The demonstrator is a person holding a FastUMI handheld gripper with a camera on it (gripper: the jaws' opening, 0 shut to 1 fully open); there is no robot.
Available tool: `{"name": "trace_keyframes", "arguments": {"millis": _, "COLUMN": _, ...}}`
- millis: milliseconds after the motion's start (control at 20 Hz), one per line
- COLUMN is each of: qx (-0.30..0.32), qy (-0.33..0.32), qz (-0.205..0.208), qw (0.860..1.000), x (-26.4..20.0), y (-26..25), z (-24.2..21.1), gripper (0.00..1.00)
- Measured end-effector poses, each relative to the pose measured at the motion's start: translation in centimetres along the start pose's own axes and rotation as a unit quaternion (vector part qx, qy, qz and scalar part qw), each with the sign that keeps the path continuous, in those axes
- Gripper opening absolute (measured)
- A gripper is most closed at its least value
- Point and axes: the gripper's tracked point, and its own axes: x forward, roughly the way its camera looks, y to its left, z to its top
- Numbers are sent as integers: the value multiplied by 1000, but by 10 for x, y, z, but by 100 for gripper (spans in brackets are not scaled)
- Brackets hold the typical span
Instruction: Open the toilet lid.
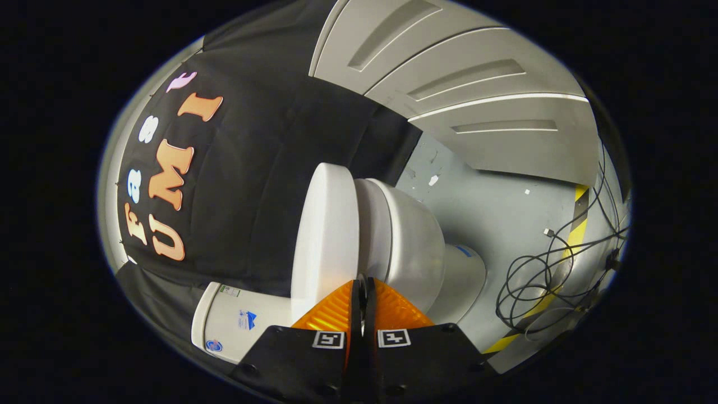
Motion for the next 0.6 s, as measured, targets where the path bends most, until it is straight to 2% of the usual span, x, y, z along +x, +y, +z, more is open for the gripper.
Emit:
{"name": "trace_keyframes", "arguments": {"millis": 400, "qx": -45, "qy": -25, "qz": 0, "qw": 999, "x": -14, "y": 31, "z": 3, "gripper": 8}}
{"name": "trace_keyframes", "arguments": {"millis": 600, "qx": -78, "qy": -55, "qz": 12, "qw": 995, "x": -22, "y": 66, "z": 11, "gripper": 8}}
